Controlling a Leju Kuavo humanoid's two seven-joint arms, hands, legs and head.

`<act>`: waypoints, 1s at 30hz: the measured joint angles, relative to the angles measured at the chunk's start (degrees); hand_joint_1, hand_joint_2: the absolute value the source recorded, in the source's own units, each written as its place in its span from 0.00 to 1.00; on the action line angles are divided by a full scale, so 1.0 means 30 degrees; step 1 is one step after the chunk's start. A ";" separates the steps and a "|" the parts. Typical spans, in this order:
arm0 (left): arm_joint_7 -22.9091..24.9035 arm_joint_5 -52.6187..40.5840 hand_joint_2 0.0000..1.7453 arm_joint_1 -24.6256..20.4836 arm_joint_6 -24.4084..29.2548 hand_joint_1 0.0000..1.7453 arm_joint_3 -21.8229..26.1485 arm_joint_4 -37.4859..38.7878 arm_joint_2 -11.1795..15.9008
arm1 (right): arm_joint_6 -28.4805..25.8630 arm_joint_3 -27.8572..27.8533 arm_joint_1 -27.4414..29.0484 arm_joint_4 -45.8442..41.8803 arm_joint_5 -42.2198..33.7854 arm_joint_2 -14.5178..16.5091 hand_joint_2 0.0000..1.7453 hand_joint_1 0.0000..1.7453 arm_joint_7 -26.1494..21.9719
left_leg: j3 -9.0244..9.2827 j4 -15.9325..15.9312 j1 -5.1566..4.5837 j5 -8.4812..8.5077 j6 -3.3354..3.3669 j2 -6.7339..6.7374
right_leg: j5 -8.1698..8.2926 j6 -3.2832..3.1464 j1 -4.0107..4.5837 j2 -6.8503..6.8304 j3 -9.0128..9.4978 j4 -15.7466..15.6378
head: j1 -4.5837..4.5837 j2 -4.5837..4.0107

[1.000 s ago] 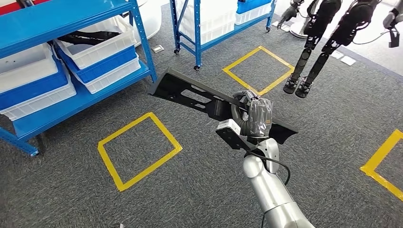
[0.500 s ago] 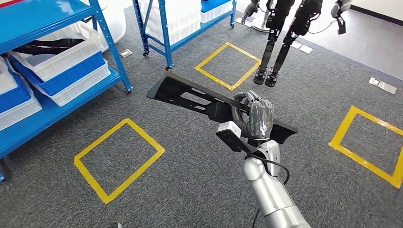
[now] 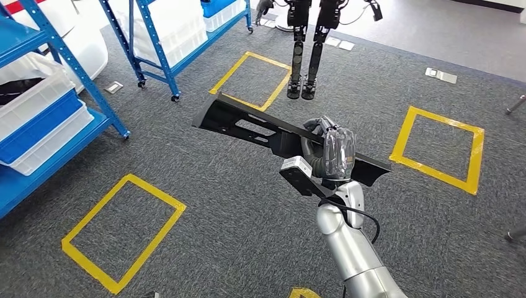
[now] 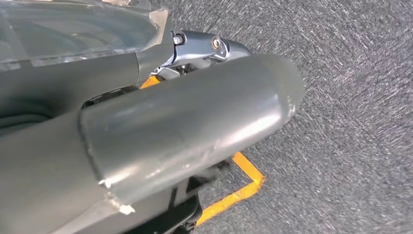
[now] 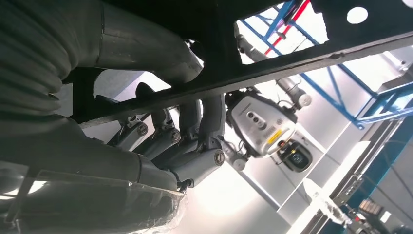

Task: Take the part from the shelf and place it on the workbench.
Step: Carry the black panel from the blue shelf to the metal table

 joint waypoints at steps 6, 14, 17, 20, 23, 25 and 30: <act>0.0035 -0.0033 0.00 -0.0012 -0.0046 0.00 0.0005 0.0000 0.0044 | 0.0009 -0.0022 0.0016 -0.0120 0.0106 0.0020 1.00 1.00 0.0118 | 0.2273 -0.5177 -0.0004 0.2774 0.0493 -0.1455 | 0.0168 0.0192 0.0109 0.1518 -0.0161 0.0103 | 0.0007 0.0000; 0.0055 -0.0195 0.00 -0.0026 -0.0246 0.00 0.0069 -0.0015 0.0042 | 0.0124 -0.0051 0.0140 -0.0459 0.0534 -0.0062 1.00 1.00 0.0424 | 0.2367 -0.5781 -0.0126 0.3140 0.0883 0.0386 | -0.1756 0.0493 0.0142 -0.0379 -0.2879 0.4775 | 0.0235 0.0000; 0.0069 -0.0237 0.00 -0.0029 -0.0321 0.00 0.0149 -0.0015 0.0042 | 0.0248 -0.0084 0.0307 -0.0539 0.0661 -0.0084 1.00 1.00 0.0530 | 0.2344 -0.5763 -0.0142 0.3108 0.0831 0.1186 | -0.1536 0.0915 -0.0022 -0.0671 -0.2539 0.4603 | 0.0279 0.0000; 0.0099 -0.0264 0.00 -0.0045 -0.0383 0.00 0.0195 -0.0026 0.0053 | 0.0337 -0.0107 0.0323 -0.0765 0.0725 -0.0039 1.00 1.00 0.0539 | 0.2375 -0.5621 -0.0238 0.2933 0.0551 0.1847 | -0.0423 0.1161 -0.0045 -0.1877 -0.0354 0.0862 | 0.0284 0.0000; 0.0131 -0.0297 0.00 -0.0068 -0.0395 0.00 0.0200 -0.0038 0.0060 | 0.0342 -0.0171 0.0357 -0.0905 0.0801 -0.0011 1.00 1.00 0.0539 | 0.2456 -0.5530 -0.0282 0.2772 0.0266 0.2399 | -0.0256 0.0779 0.0120 -0.1716 -0.0146 0.0284 | 0.0237 0.0000; 0.0155 -0.0343 0.00 -0.0102 -0.0417 0.00 0.0202 -0.0051 0.0049 | 0.0342 -0.0242 0.0417 -0.1009 0.0863 -0.0033 1.00 1.00 0.0556 | 0.2408 -0.5223 -0.0114 0.2424 0.0081 0.2004 | -0.0198 0.0507 0.0026 -0.1246 -0.0162 0.0271 | 0.0217 0.0000; 0.0233 -0.0452 0.00 -0.0035 -0.0472 0.00 0.0202 -0.0058 0.0055 | 0.0342 -0.0357 0.0684 -0.1255 0.1015 0.0107 1.00 1.00 0.0610 | 0.0300 -0.0198 0.0019 -0.0194 0.0022 0.0043 | -0.0072 0.0034 0.0111 -0.0046 -0.0182 0.0248 | 0.0076 0.0000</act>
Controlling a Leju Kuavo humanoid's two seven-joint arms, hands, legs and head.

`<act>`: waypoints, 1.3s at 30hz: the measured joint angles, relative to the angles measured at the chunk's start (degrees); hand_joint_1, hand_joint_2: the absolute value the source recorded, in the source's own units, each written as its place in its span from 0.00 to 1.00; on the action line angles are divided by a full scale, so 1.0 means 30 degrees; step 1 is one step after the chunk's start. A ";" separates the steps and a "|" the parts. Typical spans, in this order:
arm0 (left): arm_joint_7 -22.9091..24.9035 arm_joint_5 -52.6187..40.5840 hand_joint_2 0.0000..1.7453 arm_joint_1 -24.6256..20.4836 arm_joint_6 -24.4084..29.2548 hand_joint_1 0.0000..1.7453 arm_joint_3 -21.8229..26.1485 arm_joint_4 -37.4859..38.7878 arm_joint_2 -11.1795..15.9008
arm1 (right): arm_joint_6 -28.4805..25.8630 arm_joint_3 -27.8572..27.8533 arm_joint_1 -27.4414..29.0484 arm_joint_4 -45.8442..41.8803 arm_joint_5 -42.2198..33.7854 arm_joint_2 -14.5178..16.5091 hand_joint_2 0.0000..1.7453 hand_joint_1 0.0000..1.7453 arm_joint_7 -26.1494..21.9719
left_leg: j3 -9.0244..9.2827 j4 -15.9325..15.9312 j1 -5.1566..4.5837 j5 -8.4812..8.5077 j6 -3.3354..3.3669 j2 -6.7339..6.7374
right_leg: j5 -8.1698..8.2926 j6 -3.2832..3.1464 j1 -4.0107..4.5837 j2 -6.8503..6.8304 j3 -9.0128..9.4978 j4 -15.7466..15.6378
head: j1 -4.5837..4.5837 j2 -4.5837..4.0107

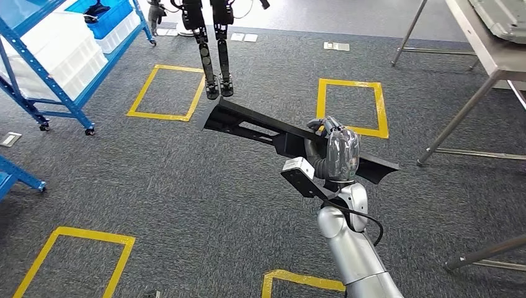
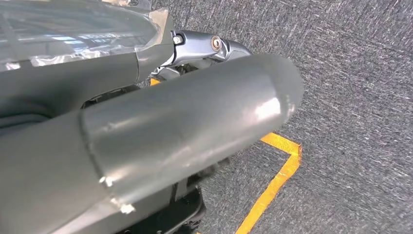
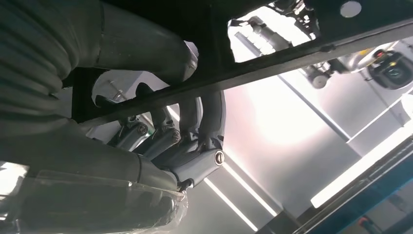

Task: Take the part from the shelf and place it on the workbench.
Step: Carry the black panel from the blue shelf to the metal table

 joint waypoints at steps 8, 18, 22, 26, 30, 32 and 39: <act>0.0106 -0.0211 0.00 -0.0047 -0.0025 0.00 -0.0002 -0.0009 0.0029 | 0.0000 -0.0191 0.0504 -0.0618 0.0430 0.0082 1.00 1.00 0.0109 | 0.2060 -0.4947 -0.0131 0.2709 0.0537 -0.1415 | 0.0269 0.0339 0.0056 0.1946 -0.0230 0.0033 | 0.0004 0.0000; 0.0213 -0.0350 0.00 -0.0112 -0.0086 0.00 0.0027 -0.0036 -0.0005 | 0.0044 -0.0578 0.0906 -0.0976 0.0759 0.0027 1.00 1.00 0.0237 | 0.2159 -0.5565 -0.0191 0.3149 0.0833 0.1269 | -0.1348 0.0905 0.0047 -0.0729 -0.2041 0.3916 | 0.0209 0.0000; 0.0217 -0.0353 0.00 -0.0146 -0.0115 0.00 0.0029 -0.0042 -0.0002 | 0.0042 -0.0592 0.0847 -0.1064 0.0807 0.0062 1.00 1.00 0.0250 | 0.2274 -0.5485 -0.0373 0.2971 0.0495 0.2068 | -0.0228 0.0794 0.0219 -0.1965 0.0283 -0.0104 | 0.0186 0.0000; 0.0228 -0.0353 0.00 -0.0236 -0.0115 0.00 0.0036 -0.0062 -0.0005 | 0.0047 -0.0672 0.0808 -0.1104 0.0805 0.0073 1.00 1.00 0.0260 | 0.2197 -0.5010 -0.0205 0.2482 0.0077 0.1834 | -0.0061 0.0237 0.0125 -0.1051 0.0247 -0.0216 | 0.0131 0.0000; 0.0228 -0.0282 0.00 -0.0147 -0.0036 0.00 0.0046 -0.0066 0.0007 | 0.0124 -0.0667 0.0699 -0.1122 0.0851 0.0306 1.00 1.00 0.0259 | 0.0127 -0.0597 -0.0084 0.0298 -0.0077 0.0028 | 0.0031 -0.0154 0.0137 -0.0110 0.0264 -0.0236 | 0.0049 0.0000; 0.0219 -0.0222 0.00 -0.0092 0.0004 0.00 0.0064 -0.0066 0.0009 | 0.0173 -0.0667 0.0700 -0.1115 0.0896 0.0337 1.00 1.00 0.0260 | -0.0287 -0.0081 -0.0087 0.0577 0.0011 -0.0084 | 0.0042 -0.0172 0.0220 0.0423 0.0276 -0.0219 | 0.0046 0.0000; 0.0135 -0.0186 0.00 -0.0024 -0.0055 0.00 0.0126 -0.0066 0.0066 | 0.0248 -0.0672 0.0587 -0.1117 0.1040 0.0457 1.00 1.00 0.0324 | 0.1918 -0.5205 -0.0204 0.3080 0.0575 -0.1411 | 0.0262 0.0197 0.0204 0.2016 -0.0001 -0.0166 | 0.0053 0.0000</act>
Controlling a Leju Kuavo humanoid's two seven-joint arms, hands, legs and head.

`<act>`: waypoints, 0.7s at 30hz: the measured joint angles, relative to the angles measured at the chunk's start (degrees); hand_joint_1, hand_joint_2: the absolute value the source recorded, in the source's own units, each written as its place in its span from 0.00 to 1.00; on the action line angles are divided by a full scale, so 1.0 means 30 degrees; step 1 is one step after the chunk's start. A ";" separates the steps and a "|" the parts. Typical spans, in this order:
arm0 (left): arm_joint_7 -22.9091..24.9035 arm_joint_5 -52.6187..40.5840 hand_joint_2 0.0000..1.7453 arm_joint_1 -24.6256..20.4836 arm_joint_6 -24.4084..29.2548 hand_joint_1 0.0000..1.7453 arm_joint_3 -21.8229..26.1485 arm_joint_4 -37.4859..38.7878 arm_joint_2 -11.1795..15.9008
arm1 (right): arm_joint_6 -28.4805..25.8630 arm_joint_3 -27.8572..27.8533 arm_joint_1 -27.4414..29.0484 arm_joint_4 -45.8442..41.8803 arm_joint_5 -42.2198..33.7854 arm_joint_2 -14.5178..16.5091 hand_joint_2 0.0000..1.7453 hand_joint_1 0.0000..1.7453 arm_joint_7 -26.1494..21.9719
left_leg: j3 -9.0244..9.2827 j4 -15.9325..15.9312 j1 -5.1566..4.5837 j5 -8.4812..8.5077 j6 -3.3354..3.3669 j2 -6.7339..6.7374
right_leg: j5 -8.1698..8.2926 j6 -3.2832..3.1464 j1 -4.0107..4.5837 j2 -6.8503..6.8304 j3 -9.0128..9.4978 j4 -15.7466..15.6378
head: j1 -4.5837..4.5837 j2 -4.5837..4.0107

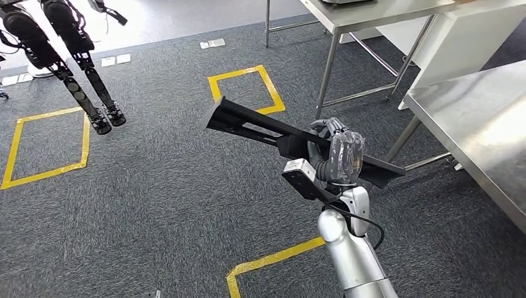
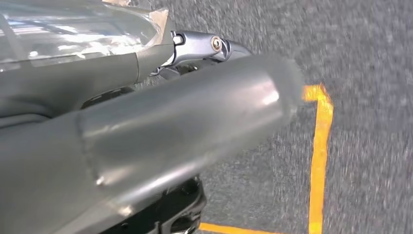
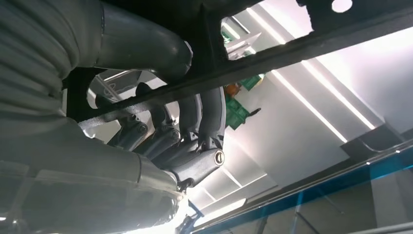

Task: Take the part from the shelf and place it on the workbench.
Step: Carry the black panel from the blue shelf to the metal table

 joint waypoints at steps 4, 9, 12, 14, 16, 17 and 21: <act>-0.0004 -0.0013 0.00 0.0005 -0.0078 0.00 0.0062 -0.0005 -0.0013 | 0.0007 -0.0011 -0.0110 -0.0013 0.0064 -0.0044 1.00 1.00 0.0020 | 0.0163 -0.0540 0.0065 0.0351 0.0270 0.1103 | -0.0929 0.0056 0.0119 -0.1588 -0.1218 0.1949 | 0.0142 0.0000; 0.0024 -0.0095 0.00 0.0040 -0.0113 0.00 0.0149 -0.0007 -0.0007 | 0.0007 -0.0016 -0.0061 0.0022 0.0135 -0.0126 1.00 1.00 0.0064 | 0.0096 -0.0534 0.0039 0.0316 0.0242 0.2526 | -0.1655 0.0573 -0.0240 -0.2618 -0.2305 0.4499 | 0.0240 0.0000; 0.0064 -0.0164 0.00 0.0025 -0.0113 0.00 0.0160 -0.0007 0.0000 | 0.0007 -0.0020 -0.0077 0.0022 0.0180 -0.0142 1.00 1.00 0.0073 | 0.0141 -0.0386 0.0007 0.0146 -0.0046 0.3153 | -0.0512 0.0955 -0.0380 -0.3840 -0.0237 0.0792 | 0.0255 0.0000; 0.0078 -0.0180 0.00 0.0010 -0.0113 0.00 0.0166 -0.0007 0.0015 | 0.0007 -0.0044 -0.0089 0.0024 0.0204 -0.0129 1.00 1.00 0.0093 | 0.0204 -0.0295 -0.0088 0.0033 -0.0271 0.3501 | -0.0377 0.0753 -0.0261 -0.4103 0.0118 0.0109 | 0.0235 0.0000; 0.0104 -0.0204 0.00 -0.0027 -0.0113 0.00 0.0171 -0.0009 0.0015 | 0.0007 -0.0098 -0.0088 0.0024 0.0222 -0.0149 1.00 1.00 0.0111 | 0.0279 -0.0265 -0.0013 -0.0071 -0.0485 0.3769 | -0.0326 0.0475 -0.0287 -0.3610 0.0082 0.0134 | 0.0193 0.0000; 0.0117 -0.0215 0.00 -0.0055 -0.0113 0.00 0.0175 -0.0011 0.0015 | 0.0007 -0.0133 -0.0104 0.0020 0.0226 -0.0160 1.00 1.00 0.0118 | 0.0243 -0.0089 0.0081 -0.0268 -0.0594 0.3490 | -0.0296 0.0334 -0.0342 -0.3367 0.0073 0.0126 | 0.0177 0.0000; 0.0151 -0.0262 0.00 -0.0027 -0.0104 0.00 0.0179 -0.0015 0.0018 | 0.0007 -0.0222 -0.0181 0.0036 0.0290 -0.0060 1.00 1.00 0.0138 | -0.1446 0.3792 0.0225 -0.2488 -0.0736 0.1556 | -0.0175 -0.0185 -0.0307 -0.2413 0.0067 0.0105 | 0.0037 0.0000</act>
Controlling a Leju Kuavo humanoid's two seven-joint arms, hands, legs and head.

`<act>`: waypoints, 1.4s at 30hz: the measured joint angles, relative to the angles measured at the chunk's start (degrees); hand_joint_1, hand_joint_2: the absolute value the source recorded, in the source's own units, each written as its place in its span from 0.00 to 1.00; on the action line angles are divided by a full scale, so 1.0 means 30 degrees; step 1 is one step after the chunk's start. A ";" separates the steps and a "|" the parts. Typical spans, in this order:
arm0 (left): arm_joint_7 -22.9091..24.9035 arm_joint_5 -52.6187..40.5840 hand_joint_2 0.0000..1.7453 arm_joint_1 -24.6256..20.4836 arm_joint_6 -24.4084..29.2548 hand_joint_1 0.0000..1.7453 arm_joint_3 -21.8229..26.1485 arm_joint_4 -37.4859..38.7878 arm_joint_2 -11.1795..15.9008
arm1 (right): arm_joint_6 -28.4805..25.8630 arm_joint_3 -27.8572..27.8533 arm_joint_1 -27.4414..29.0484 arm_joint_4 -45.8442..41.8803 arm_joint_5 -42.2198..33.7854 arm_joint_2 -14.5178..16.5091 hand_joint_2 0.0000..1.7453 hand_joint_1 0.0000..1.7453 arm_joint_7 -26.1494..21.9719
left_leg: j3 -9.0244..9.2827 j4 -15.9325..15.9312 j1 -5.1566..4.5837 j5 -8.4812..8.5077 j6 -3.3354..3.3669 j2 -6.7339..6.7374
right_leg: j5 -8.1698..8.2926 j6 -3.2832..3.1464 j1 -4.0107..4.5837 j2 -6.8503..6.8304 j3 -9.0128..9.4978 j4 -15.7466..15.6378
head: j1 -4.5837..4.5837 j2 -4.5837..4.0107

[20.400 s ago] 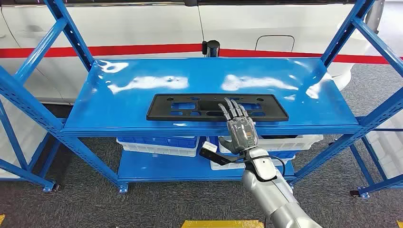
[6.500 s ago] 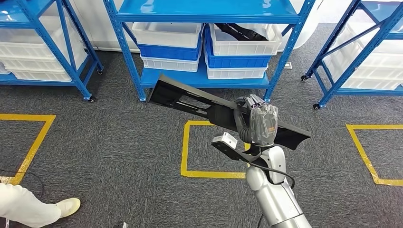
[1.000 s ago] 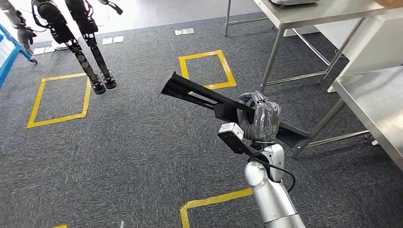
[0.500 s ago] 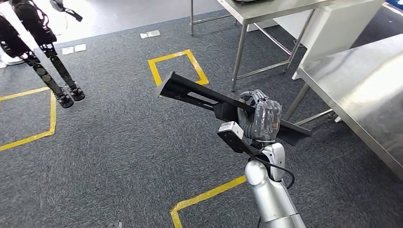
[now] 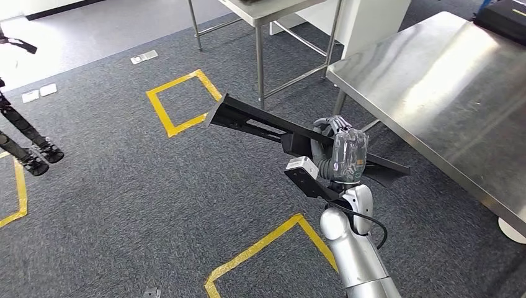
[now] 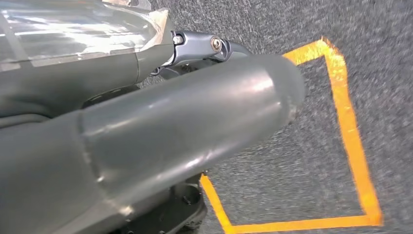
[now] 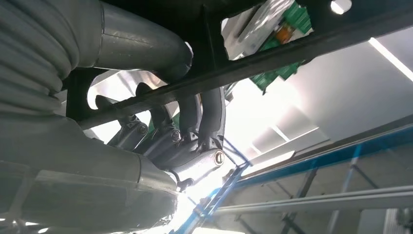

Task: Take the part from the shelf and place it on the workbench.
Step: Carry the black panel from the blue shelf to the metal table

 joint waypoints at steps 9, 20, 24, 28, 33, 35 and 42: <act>0.0118 -0.0126 0.00 0.0020 0.0056 0.00 0.0003 0.0000 0.0016 | -0.0064 -0.0078 0.0064 0.0075 0.0035 0.0047 1.00 1.00 0.0000 | 0.1331 -0.3590 -0.0041 0.2353 0.0552 -0.1938 | 0.0223 0.0265 0.0115 0.2259 -0.0271 0.0096 | 0.0001 0.0000; 0.0213 -0.0295 0.00 -0.0044 0.0086 0.00 0.0042 0.0000 -0.0067 | -0.0176 -0.0166 0.0397 0.0047 0.0288 -0.0093 1.00 1.00 0.0086 | 0.1516 -0.4210 -0.0034 0.2707 0.0875 0.1173 | -0.0919 0.1121 -0.0099 -0.0658 -0.1656 0.2991 | 0.0200 0.0000; 0.0228 -0.0331 0.00 -0.0076 0.0086 0.00 0.0040 0.0000 -0.0093 | -0.0308 -0.0186 0.0358 0.0042 0.0727 -0.0049 1.00 1.00 0.0244 | 0.1589 -0.4011 -0.0279 0.2472 0.0451 0.1941 | -0.0151 0.0979 0.0127 -0.1660 0.0092 -0.0046 | 0.0176 0.0000; 0.0248 -0.0359 0.00 -0.0199 0.0084 0.00 0.0045 -0.0005 -0.0107 | -0.0564 -0.0222 0.0342 0.0024 0.1896 -0.0029 1.00 1.00 0.0847 | 0.1303 -0.2938 -0.0036 0.1553 0.0088 0.1210 | -0.0034 0.0340 -0.0157 -0.0714 0.0038 -0.0063 | 0.0073 0.0000; 0.0262 -0.0397 0.00 -0.0139 0.0084 0.00 0.0078 0.0000 -0.0111 | -0.0905 -0.0217 0.0255 0.0126 0.3684 0.0140 1.00 1.00 0.1754 | -0.0868 0.1578 0.0027 -0.0198 0.0056 -0.0206 | 0.0011 0.0042 -0.0081 0.0518 0.0038 -0.0045 | -0.0038 0.0000; 0.0262 -0.0464 0.00 -0.0144 0.0084 0.00 0.0100 0.0000 -0.0107 | -0.1011 -0.0237 0.0095 0.0273 0.4633 0.0151 1.00 1.00 0.2267 | -0.0083 -0.0323 0.0072 0.1153 0.0123 -0.0491 | 0.0014 0.0059 -0.0114 0.1064 0.0034 0.0049 | -0.0046 0.0000; 0.0366 -0.0756 0.00 -0.0277 -0.0036 0.00 0.0173 0.0007 -0.0166 | -0.1575 -0.0533 -0.2388 0.2515 0.9689 -0.0016 1.00 1.00 0.5314 | 0.1185 -0.3600 0.0017 0.2528 0.0659 -0.1090 | 0.0277 0.0809 0.0024 0.1874 -0.0727 0.0248 | -0.0015 0.0000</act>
